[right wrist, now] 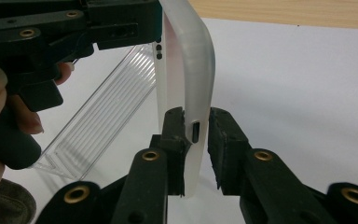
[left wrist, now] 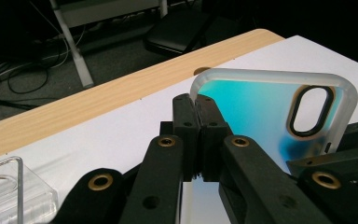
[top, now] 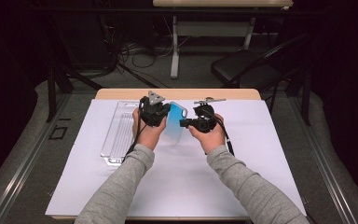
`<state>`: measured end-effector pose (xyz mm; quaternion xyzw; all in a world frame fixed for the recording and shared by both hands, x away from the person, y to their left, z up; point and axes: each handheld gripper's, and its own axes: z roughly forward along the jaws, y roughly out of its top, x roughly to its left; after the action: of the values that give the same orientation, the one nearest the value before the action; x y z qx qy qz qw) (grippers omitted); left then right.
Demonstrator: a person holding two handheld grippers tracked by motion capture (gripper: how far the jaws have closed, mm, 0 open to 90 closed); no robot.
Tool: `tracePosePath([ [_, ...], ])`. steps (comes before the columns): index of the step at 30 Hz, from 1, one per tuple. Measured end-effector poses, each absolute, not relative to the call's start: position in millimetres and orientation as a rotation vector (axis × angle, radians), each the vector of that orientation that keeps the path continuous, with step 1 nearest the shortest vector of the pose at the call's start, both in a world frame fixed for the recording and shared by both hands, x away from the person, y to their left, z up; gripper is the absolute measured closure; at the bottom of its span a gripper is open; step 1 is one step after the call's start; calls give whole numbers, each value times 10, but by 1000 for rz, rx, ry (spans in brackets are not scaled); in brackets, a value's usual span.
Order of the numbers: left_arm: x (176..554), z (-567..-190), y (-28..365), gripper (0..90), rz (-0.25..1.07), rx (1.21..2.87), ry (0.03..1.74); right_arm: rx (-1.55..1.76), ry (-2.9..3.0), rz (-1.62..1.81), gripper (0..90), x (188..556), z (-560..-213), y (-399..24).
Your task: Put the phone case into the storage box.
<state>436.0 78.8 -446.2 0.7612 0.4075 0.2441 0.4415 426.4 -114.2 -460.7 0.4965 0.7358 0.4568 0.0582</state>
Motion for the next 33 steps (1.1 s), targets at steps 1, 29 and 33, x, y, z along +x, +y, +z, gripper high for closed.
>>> tracePosePath([
  [1, 4361, -4463, 789, 885, 606, 1889, 1012, 1503, 2231, 1386, 744, 4265, -4607, -1143],
  [29, 4401, -4381, 935, 885, 628, 1845, 1048, 1382, 2250, 1395, 500, 4208, -4571, -1100],
  [33, 4408, -4356, 963, 886, 634, 1841, 1050, 1353, 2256, 1395, 501, 4199, -4558, -1108],
])
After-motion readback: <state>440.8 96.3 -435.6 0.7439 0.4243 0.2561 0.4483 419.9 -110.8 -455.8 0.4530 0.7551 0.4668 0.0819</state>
